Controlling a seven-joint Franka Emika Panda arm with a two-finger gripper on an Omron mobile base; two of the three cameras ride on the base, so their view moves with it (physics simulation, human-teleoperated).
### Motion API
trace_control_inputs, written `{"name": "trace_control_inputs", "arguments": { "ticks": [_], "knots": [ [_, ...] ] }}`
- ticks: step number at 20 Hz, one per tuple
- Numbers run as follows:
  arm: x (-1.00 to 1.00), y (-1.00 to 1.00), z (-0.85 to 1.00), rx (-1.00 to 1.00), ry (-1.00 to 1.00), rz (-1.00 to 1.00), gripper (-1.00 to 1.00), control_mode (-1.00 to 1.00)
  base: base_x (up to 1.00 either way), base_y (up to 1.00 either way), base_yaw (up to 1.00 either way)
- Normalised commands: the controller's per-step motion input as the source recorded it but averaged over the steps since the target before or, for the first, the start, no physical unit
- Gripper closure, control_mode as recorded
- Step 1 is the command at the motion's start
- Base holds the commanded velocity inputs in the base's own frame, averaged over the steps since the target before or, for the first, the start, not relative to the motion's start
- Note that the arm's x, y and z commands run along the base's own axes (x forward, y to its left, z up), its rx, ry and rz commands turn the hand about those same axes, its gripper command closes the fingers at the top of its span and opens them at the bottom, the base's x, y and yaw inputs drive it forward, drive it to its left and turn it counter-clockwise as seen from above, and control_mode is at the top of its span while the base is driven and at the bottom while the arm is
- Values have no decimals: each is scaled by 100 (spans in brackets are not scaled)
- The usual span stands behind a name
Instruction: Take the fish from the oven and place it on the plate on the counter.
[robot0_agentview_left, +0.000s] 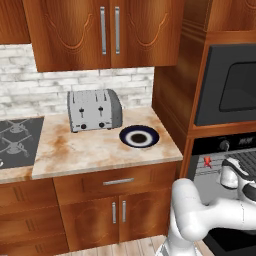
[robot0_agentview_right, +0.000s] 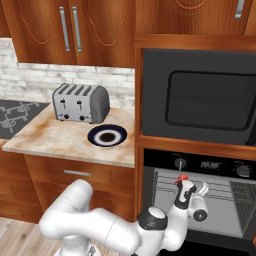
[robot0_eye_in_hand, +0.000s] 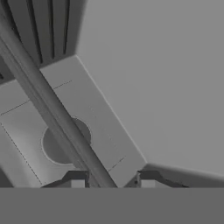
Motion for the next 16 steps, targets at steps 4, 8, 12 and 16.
{"name": "trace_control_inputs", "arguments": {
  "ticks": [4, 8, 12, 16],
  "knots": [
    [-32, -8, -41, 0, 16, 0, 100, -100, 0, 0, 0],
    [-55, -17, -56, 0, 13, 0, 100, -100, 0, 0, 0],
    [-78, -25, -73, 0, 5, 0, 100, -100, 0, 0, 0],
    [-87, -30, -72, 1, 4, 0, 100, -100, 0, 0, 0]
  ]
}}
